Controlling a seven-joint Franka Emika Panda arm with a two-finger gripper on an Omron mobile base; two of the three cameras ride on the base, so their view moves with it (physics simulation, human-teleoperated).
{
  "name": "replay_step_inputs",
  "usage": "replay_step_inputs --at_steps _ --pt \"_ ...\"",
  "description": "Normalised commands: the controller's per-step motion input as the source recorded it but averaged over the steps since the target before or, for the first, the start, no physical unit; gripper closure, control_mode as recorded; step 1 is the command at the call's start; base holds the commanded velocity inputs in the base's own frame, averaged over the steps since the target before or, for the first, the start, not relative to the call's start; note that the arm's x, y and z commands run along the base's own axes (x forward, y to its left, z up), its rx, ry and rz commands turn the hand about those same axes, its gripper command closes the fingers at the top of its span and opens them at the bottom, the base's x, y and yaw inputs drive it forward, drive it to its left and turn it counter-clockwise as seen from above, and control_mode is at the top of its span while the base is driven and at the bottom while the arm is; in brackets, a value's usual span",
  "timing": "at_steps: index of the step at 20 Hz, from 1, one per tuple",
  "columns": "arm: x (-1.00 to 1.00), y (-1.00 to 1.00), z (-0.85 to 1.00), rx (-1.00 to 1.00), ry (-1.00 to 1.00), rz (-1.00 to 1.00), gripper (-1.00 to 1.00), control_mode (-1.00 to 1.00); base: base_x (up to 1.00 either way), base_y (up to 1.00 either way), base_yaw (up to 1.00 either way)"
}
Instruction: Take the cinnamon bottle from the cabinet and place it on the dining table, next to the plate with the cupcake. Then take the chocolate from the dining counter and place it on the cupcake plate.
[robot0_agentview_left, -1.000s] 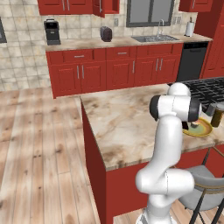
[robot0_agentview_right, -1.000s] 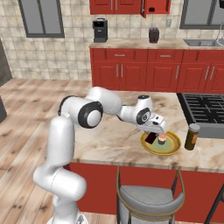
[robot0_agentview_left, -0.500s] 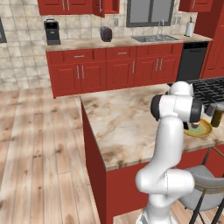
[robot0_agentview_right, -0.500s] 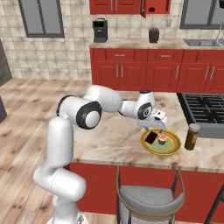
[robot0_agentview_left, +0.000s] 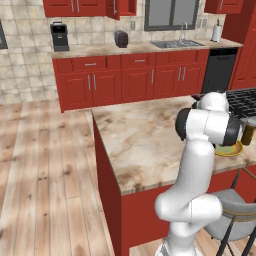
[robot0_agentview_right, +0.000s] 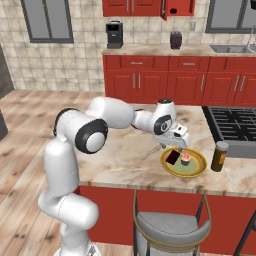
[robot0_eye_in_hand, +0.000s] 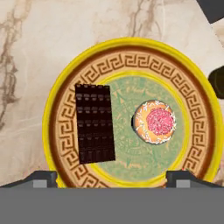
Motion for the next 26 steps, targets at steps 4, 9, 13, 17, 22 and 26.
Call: replay_step_inputs --at_steps 4,9,13,17,22,26 --pt "-0.75 0.29 -0.02 0.08 -0.10 -0.09 -1.00 -1.00 0.00 0.00 0.00" --pt "-0.90 0.35 -0.06 0.07 -0.15 -0.10 -1.00 -1.00 0.00 0.00 0.00" --pt "-0.91 0.38 -0.01 0.03 -0.14 -0.09 -1.00 -1.00 0.00 0.00 0.00" --pt "-0.82 0.38 0.06 0.02 -0.15 -0.06 -1.00 -1.00 0.00 0.00 0.00" --pt "-0.76 0.39 0.17 0.00 -0.05 0.00 -1.00 -1.00 0.00 0.00 0.00" --pt "-0.71 0.39 0.19 -0.02 0.00 0.00 -1.00 -1.00 0.00 0.00 0.00"
